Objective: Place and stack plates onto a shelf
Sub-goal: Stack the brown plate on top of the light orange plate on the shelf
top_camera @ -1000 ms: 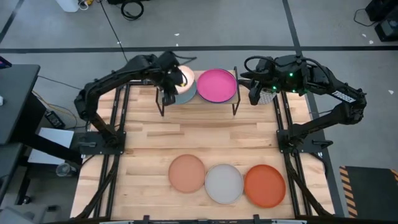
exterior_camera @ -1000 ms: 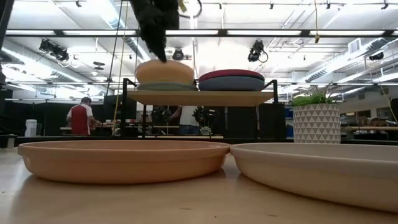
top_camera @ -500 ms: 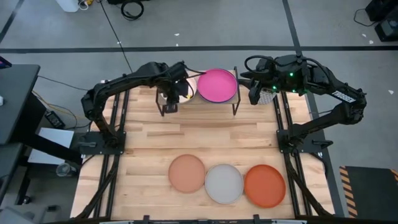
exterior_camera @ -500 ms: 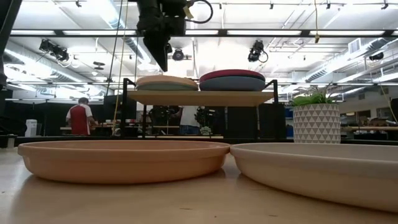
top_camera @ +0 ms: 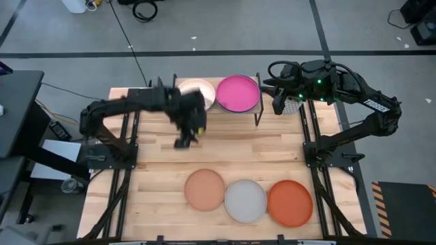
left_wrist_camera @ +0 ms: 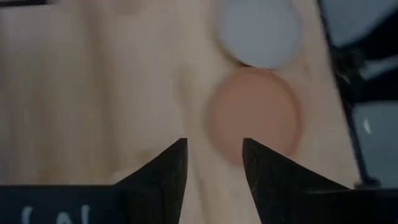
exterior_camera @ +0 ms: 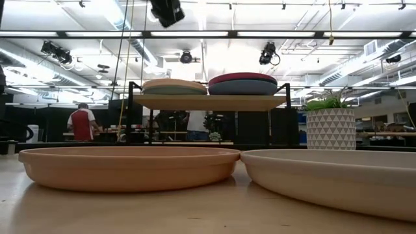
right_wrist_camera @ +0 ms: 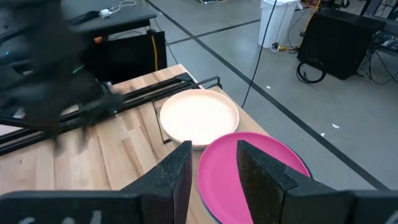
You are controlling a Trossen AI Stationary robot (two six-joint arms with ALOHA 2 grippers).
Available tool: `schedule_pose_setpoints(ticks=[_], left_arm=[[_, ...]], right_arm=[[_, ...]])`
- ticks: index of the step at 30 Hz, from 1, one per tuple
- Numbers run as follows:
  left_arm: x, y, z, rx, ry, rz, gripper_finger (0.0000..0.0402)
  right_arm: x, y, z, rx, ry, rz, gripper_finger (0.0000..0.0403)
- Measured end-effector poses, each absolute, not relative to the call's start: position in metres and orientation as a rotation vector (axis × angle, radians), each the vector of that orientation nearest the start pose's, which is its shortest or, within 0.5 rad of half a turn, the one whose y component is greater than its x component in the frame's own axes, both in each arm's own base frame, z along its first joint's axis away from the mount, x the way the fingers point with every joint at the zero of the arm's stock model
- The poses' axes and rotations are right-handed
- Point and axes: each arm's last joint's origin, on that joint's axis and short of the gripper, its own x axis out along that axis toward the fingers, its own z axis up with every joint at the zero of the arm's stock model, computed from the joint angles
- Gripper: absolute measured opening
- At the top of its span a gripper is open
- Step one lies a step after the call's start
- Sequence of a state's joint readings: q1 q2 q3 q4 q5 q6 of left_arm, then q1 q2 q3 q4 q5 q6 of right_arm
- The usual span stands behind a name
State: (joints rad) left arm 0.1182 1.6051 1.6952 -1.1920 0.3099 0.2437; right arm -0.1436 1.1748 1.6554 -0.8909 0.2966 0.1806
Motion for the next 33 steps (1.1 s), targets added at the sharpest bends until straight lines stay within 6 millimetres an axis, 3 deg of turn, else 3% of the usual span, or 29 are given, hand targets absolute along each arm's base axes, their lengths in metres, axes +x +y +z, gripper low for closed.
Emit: schedule_pose_setpoints(ticks=[4,12,17,21,24,28,33], left_arm=[[0.321,-0.027,0.333,-0.002,1.047,-0.403,0.0147],[0.310,-0.077,0.258,-0.119,1.181,-0.413,0.0141],[0.288,-0.142,0.234,0.060,1.128,-0.579,0.0141],[0.269,-0.183,0.215,0.306,1.002,-0.567,0.0141],[0.266,-0.194,0.205,0.373,0.953,-0.547,0.0141],[0.272,-0.197,0.187,0.323,1.008,-0.574,0.0141],[0.278,-0.198,0.164,0.399,1.060,-0.585,0.0141]], right_arm=[[0.192,-0.036,0.475,0.138,0.373,-0.468,0.0132],[0.192,-0.036,0.475,0.126,0.377,-0.465,0.0132],[0.192,-0.036,0.475,0.120,0.378,-0.464,0.0132],[0.192,-0.036,0.475,0.120,0.379,-0.464,0.0132],[0.193,-0.037,0.475,0.121,0.382,-0.466,0.0132],[0.195,-0.037,0.474,0.125,0.385,-0.466,0.0132],[0.199,-0.037,0.472,0.130,0.399,-0.458,0.0132]])
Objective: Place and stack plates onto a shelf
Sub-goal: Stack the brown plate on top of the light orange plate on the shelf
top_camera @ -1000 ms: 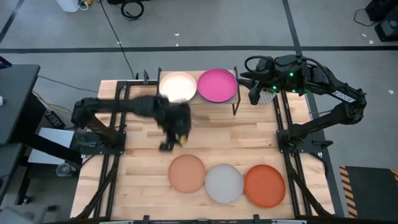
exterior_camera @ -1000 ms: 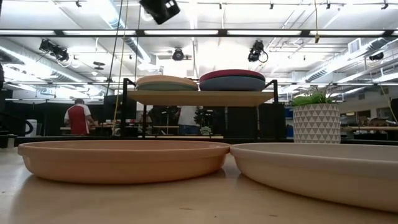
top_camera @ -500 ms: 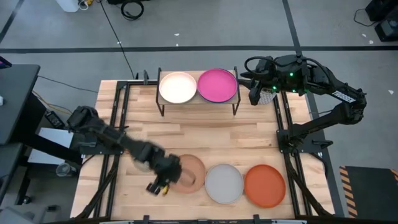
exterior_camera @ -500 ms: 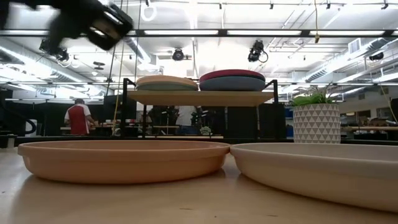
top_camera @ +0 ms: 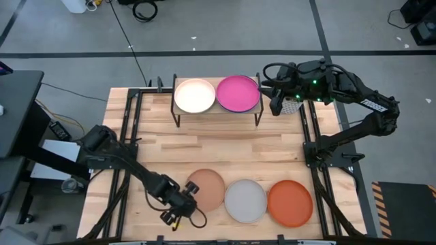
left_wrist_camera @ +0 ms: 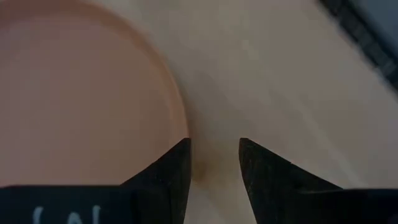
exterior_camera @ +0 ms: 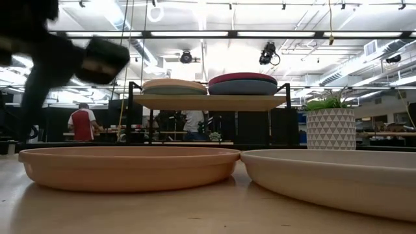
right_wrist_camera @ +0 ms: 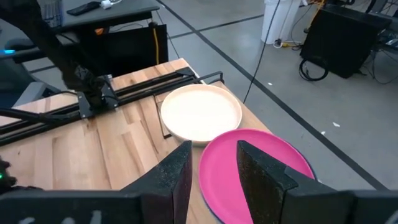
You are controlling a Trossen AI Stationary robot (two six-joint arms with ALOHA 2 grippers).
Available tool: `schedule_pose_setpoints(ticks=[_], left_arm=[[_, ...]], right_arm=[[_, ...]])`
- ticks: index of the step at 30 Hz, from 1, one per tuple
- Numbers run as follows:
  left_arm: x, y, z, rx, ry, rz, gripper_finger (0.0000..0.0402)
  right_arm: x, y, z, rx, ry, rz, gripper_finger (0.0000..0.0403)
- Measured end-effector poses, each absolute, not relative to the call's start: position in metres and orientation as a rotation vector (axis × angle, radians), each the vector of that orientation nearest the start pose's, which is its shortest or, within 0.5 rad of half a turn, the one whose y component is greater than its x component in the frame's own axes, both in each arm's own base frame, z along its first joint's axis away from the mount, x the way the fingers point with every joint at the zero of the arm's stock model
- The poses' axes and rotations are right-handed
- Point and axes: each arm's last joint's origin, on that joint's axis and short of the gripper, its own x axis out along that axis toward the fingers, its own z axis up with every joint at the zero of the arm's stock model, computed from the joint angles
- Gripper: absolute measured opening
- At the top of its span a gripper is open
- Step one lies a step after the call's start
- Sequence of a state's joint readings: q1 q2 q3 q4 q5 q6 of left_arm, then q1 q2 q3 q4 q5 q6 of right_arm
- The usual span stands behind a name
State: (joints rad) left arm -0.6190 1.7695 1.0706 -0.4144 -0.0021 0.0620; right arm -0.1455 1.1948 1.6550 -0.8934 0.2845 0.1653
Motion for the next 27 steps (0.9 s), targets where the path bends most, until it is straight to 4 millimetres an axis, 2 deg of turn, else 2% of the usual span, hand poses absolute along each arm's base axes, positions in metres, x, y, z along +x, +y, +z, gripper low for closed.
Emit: schedule_pose_setpoints(ticks=[5,9,12,15,17,20,23,27], left_arm=[[0.284,-0.194,0.143,0.446,1.117,-0.568,0.0141],[0.288,-0.190,0.140,0.442,1.123,-0.549,0.0130],[0.289,-0.189,0.140,0.430,1.126,-0.562,0.0090],[0.290,-0.188,0.141,0.417,1.133,-0.585,0.0027],[0.293,-0.187,0.149,0.420,1.152,-0.587,0.0016],[0.295,-0.185,0.173,0.449,1.200,-0.600,0.0016],[0.301,-0.177,0.221,0.375,1.142,-0.638,0.0015],[0.304,-0.147,0.281,0.250,1.001,-0.628,0.0015]], right_arm=[[0.202,-0.037,0.470,0.134,0.409,-0.439,0.0132],[0.203,-0.037,0.470,0.135,0.410,-0.435,0.0132],[0.203,-0.037,0.470,0.134,0.410,-0.435,0.0132],[0.203,-0.037,0.470,0.130,0.411,-0.434,0.0132],[0.203,-0.037,0.470,0.125,0.412,-0.433,0.0132],[0.203,-0.037,0.470,0.124,0.413,-0.432,0.0132],[0.203,-0.037,0.470,0.120,0.414,-0.432,0.0132],[0.203,-0.037,0.470,0.116,0.415,-0.432,0.0132]])
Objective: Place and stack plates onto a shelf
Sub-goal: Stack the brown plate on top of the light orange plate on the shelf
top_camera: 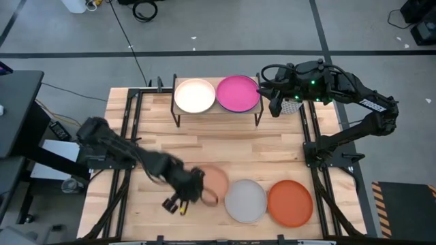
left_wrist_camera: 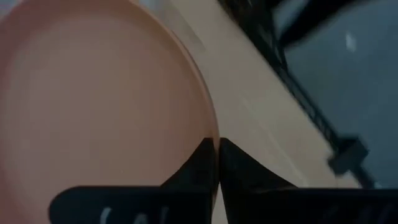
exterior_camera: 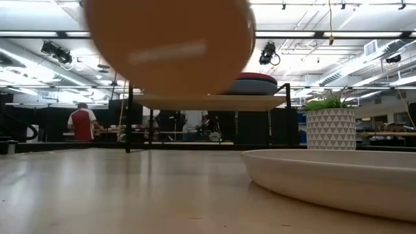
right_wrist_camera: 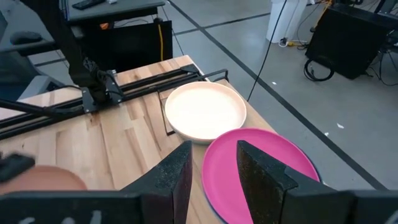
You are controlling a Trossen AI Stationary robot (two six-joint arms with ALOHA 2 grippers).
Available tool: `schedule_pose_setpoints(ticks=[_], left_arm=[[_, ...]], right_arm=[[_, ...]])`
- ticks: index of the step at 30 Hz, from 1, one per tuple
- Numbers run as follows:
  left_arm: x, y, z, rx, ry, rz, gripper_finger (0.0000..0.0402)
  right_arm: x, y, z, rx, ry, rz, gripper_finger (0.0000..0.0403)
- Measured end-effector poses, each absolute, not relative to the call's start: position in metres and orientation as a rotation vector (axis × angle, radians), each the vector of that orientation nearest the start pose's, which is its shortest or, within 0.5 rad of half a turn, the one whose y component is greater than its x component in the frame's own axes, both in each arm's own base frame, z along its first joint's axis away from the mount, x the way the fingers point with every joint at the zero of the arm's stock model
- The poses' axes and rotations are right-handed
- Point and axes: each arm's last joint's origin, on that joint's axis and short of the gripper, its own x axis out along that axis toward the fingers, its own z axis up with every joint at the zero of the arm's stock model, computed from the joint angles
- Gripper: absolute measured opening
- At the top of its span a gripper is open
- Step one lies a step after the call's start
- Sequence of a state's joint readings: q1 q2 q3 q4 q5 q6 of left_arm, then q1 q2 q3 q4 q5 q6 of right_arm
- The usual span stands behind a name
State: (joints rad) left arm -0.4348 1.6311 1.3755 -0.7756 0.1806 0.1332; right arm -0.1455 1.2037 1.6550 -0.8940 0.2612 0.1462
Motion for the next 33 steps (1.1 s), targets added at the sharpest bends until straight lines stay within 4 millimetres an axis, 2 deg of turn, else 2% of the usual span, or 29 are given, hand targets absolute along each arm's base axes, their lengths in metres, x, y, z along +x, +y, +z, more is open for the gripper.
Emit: schedule_pose_setpoints(ticks=[4,10,19,26,33], left_arm=[[0.300,-0.103,0.324,0.156,0.909,-0.517,0.0015],[0.288,-0.039,0.371,0.059,0.771,-0.335,0.0015],[0.259,0.024,0.433,0.013,0.587,-0.142,0.0015],[0.243,0.064,0.440,0.050,0.646,0.005,0.0015],[0.236,0.086,0.440,0.051,0.647,0.078,0.0015]], right_arm=[[0.203,-0.038,0.470,0.107,0.415,-0.436,0.0132],[0.203,-0.038,0.470,0.107,0.413,-0.438,0.0132],[0.202,-0.038,0.470,0.094,0.412,-0.462,0.0132],[0.202,-0.038,0.470,0.100,0.411,-0.463,0.0132],[0.202,-0.039,0.470,0.105,0.408,-0.478,0.0132]])
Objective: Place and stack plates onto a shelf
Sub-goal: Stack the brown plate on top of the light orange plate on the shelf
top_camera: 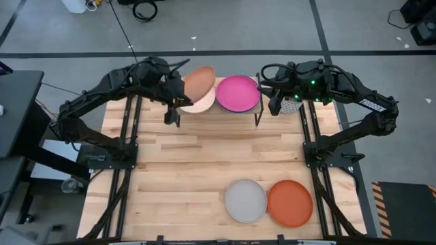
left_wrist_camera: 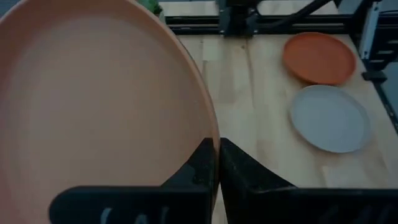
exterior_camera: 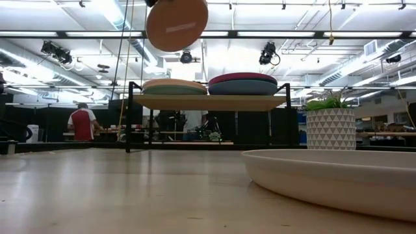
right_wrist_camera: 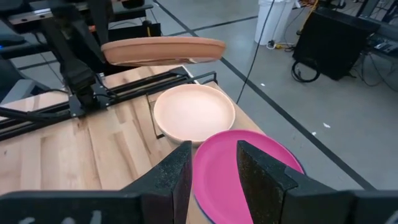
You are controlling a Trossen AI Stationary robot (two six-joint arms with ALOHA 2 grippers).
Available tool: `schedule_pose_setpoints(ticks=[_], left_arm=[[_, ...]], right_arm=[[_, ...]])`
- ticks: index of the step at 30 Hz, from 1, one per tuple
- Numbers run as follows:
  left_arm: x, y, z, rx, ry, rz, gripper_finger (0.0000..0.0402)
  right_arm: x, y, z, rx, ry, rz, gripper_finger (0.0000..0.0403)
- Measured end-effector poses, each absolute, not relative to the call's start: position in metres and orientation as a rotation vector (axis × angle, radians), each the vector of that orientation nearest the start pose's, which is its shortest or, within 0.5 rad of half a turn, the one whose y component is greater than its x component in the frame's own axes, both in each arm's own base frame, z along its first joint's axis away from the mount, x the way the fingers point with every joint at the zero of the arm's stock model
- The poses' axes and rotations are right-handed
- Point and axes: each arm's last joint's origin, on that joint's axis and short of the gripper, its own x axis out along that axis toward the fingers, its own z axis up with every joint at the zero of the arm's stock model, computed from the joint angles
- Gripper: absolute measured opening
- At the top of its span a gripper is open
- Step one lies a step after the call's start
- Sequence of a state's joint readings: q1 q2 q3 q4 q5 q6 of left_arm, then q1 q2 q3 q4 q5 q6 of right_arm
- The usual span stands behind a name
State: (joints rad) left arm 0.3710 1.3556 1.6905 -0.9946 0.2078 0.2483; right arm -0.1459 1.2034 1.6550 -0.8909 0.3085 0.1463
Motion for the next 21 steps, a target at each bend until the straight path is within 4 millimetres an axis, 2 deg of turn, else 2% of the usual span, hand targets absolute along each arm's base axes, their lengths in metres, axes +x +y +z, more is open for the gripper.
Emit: schedule_pose_setpoints(ticks=[3,8,15,21], left_arm=[[0.237,0.095,0.436,0.050,0.667,0.104,0.0015],[0.247,0.114,0.417,0.021,0.781,0.146,0.0015],[0.269,0.119,0.388,0.139,0.984,0.124,0.0015],[0.282,0.126,0.369,0.179,1.082,0.099,0.0015]], right_arm=[[0.202,-0.039,0.470,0.102,0.407,-0.492,0.0132],[0.202,-0.039,0.470,0.102,0.407,-0.493,0.0132],[0.202,-0.039,0.471,0.114,0.400,-0.496,0.0132],[0.203,-0.039,0.471,0.119,0.394,-0.497,0.0132]])
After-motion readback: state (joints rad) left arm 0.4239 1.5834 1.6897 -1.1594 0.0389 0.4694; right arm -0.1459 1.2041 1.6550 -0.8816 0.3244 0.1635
